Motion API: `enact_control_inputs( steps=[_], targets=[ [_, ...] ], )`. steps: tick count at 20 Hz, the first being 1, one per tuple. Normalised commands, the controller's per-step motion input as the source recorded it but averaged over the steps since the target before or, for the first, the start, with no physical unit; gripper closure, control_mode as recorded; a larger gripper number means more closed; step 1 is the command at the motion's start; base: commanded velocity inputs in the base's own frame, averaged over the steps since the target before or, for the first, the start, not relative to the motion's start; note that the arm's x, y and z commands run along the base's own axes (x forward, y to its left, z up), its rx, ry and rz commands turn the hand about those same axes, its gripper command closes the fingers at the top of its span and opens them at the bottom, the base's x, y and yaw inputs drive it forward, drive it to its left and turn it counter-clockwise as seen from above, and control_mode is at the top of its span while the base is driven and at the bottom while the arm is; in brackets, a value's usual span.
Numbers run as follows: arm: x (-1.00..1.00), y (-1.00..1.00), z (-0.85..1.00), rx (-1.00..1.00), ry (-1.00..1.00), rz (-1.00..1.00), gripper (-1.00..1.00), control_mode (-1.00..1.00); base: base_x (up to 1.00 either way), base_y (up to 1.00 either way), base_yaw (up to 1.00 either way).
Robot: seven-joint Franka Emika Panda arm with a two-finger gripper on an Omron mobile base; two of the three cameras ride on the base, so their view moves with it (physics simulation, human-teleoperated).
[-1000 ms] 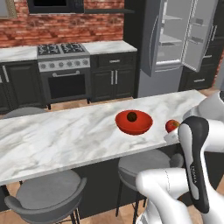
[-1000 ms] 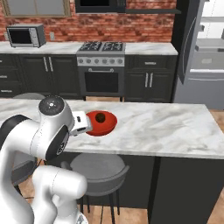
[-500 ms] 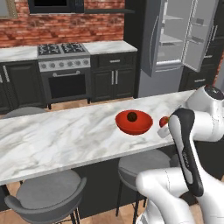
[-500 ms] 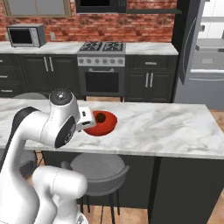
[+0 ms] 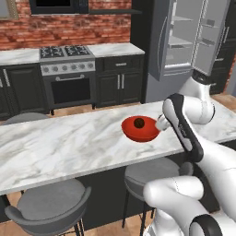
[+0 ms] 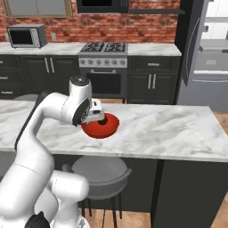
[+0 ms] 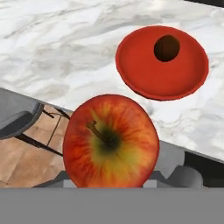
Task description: Retrieve the orange and apple from the fridge and place them into the bowl on the dining table.
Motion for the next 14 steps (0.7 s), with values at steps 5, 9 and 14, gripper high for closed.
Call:
enact_control_inputs(
  steps=[5,9,14],
  targets=[
    [0.36,0.00,-0.21,0.00,0.15,-0.01,1.00,-1.00,0.00,0.00,0.00],
    [0.18,0.00,-0.32,0.00,0.03,-0.08,1.00,-1.00,0.00,0.00,0.00],
    [0.15,0.00,-0.38,0.00,0.00,-0.13,1.00,-1.00,0.00,0.00,0.00]
  ],
)
